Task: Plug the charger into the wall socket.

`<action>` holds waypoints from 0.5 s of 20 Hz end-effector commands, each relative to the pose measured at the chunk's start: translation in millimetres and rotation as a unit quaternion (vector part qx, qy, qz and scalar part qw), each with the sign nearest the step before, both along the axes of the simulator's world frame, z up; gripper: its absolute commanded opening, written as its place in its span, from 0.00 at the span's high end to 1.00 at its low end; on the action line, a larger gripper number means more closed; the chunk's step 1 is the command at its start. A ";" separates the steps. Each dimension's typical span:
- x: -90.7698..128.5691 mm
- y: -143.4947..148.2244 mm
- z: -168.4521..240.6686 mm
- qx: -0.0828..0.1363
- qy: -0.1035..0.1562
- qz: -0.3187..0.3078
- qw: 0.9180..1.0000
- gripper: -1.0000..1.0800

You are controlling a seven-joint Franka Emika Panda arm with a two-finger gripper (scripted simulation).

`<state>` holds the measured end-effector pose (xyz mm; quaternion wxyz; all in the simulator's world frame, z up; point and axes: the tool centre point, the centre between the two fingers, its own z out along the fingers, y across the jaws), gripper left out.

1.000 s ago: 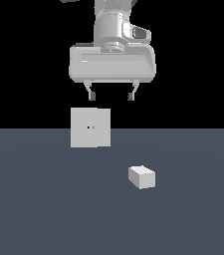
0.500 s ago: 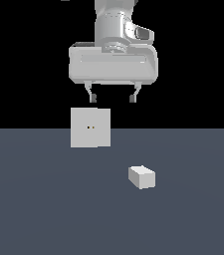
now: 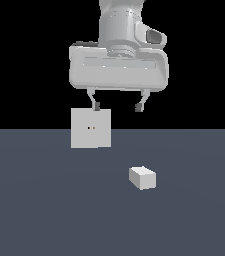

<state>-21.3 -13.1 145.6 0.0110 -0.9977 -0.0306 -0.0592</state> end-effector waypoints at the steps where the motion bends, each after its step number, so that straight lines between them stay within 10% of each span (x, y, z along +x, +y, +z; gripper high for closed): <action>1: -7.3 -4.0 -8.0 0.000 -0.012 0.013 1.000 0.04; 10: -29.8 -19.6 -39.3 0.003 -0.058 0.059 0.997 0.04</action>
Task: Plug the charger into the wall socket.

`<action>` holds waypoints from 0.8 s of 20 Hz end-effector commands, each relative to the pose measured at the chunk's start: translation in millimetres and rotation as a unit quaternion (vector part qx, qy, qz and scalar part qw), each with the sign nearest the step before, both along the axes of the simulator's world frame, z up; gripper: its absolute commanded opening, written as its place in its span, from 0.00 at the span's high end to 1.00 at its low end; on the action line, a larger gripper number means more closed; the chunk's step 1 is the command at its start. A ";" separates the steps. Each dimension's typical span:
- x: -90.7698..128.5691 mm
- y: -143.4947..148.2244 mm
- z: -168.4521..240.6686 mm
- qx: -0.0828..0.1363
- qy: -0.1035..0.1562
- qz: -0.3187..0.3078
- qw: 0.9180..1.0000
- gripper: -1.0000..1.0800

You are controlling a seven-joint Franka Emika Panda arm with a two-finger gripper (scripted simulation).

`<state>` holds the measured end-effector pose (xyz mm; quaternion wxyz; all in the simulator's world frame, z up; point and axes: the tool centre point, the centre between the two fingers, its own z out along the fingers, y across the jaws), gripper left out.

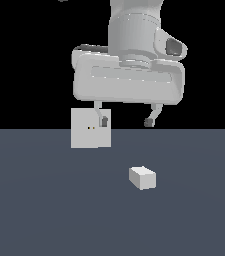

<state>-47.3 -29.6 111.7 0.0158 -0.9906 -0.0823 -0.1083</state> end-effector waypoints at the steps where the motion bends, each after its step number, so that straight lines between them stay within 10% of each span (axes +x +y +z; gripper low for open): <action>1: -5.8 -4.8 -8.9 0.001 -0.013 0.013 1.000 0.04; 16: -21.3 -21.7 -44.4 0.008 -0.060 0.062 0.996 0.04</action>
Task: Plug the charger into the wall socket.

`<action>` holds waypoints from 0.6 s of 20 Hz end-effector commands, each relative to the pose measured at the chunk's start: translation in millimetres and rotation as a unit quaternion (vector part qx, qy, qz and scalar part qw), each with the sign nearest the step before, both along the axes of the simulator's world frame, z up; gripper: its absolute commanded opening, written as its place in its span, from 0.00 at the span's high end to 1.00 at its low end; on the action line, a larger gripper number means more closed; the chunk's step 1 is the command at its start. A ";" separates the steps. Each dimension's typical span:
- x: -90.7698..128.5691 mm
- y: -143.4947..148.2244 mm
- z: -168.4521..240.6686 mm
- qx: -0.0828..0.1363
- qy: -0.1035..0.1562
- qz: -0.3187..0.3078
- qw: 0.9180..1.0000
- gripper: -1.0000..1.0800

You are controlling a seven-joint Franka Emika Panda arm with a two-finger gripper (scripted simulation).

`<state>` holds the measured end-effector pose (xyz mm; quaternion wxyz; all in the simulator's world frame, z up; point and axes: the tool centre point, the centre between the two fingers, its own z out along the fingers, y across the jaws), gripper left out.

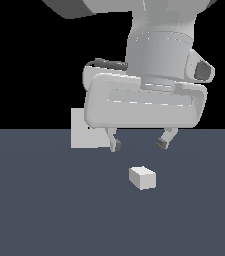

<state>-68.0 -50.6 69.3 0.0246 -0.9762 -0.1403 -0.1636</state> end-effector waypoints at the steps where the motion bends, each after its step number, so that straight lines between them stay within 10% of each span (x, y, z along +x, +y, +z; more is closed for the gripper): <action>1: -0.9 -1.3 -3.3 0.001 -0.005 0.005 1.000 0.04; 12: -2.1 -3.2 -10.9 0.001 -0.007 0.009 1.000 0.04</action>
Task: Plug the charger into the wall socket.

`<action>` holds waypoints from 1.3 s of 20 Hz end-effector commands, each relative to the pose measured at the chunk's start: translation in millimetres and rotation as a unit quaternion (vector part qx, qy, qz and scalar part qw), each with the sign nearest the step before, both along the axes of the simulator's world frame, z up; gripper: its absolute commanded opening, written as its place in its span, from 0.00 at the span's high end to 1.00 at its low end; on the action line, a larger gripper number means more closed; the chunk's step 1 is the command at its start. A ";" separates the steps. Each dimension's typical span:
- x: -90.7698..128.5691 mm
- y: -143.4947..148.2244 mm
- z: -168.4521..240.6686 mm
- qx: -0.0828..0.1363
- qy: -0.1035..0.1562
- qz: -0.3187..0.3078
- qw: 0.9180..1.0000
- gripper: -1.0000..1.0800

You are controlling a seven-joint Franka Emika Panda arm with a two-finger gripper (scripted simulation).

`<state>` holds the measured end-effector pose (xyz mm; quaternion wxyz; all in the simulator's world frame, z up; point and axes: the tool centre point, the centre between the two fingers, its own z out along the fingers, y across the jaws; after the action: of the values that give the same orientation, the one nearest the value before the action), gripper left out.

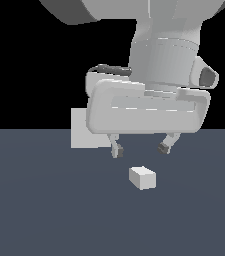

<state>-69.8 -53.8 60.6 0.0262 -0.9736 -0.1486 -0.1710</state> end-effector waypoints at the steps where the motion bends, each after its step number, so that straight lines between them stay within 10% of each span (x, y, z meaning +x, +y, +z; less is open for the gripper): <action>1: -0.4 0.3 -4.5 0.000 0.000 0.000 1.000 0.04; 16: -0.9 0.2 -49.1 -0.001 0.000 0.002 1.000 0.04; 17: -0.9 0.2 -49.1 -0.001 0.000 0.002 1.000 1.00; 26: -0.9 0.2 -49.1 -0.001 0.000 0.002 1.000 1.00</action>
<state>-71.5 -51.6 11.9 0.0265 -0.9732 -0.1520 -0.1704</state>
